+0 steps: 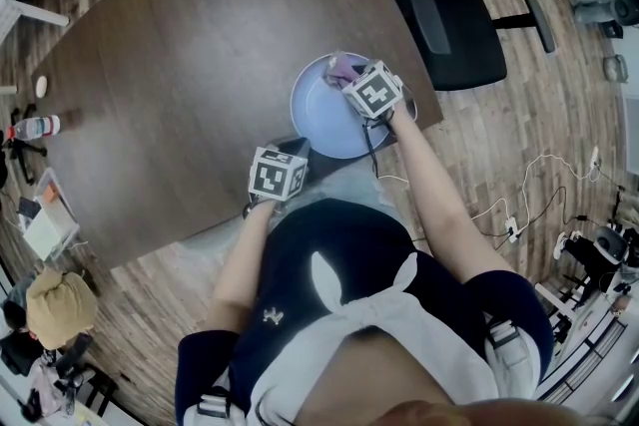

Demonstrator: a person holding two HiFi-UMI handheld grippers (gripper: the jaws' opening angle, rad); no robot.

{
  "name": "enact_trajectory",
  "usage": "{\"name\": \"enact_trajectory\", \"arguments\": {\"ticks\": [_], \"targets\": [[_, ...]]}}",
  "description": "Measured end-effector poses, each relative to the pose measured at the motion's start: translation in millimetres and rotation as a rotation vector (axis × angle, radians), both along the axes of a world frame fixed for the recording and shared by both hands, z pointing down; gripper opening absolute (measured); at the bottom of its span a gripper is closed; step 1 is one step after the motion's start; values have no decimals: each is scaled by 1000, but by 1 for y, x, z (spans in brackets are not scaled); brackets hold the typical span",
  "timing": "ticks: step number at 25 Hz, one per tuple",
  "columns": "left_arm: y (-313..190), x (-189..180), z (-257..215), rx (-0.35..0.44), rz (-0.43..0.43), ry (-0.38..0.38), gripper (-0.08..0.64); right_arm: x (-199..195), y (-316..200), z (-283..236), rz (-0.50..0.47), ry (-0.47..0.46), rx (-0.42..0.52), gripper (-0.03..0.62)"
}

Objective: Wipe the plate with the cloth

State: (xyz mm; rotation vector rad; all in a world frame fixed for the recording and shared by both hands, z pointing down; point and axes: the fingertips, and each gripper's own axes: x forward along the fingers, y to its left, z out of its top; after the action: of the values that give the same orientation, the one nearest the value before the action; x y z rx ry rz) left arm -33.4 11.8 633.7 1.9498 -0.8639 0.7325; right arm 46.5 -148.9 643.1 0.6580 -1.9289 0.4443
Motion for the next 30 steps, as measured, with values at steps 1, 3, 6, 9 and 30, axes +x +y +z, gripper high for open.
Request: {"name": "enact_trajectory", "arguments": {"ticks": [1, 3, 6, 9, 30], "targets": [[0, 0, 0, 0, 0, 1, 6, 0, 0, 0, 4, -5, -4, 132], [0, 1, 0, 1, 0, 1, 6, 0, 1, 0, 8, -5, -7, 132], [0, 1, 0, 4, 4, -2, 6, 0, 3, 1, 12, -3, -8, 132], [0, 1, 0, 6, 8, -3, 6, -6, 8, 0, 22, -32, -19, 132], [0, 0, 0, 8, 15, 3, 6, -43, 47, -1, 48, -127, 21, 132]]}}
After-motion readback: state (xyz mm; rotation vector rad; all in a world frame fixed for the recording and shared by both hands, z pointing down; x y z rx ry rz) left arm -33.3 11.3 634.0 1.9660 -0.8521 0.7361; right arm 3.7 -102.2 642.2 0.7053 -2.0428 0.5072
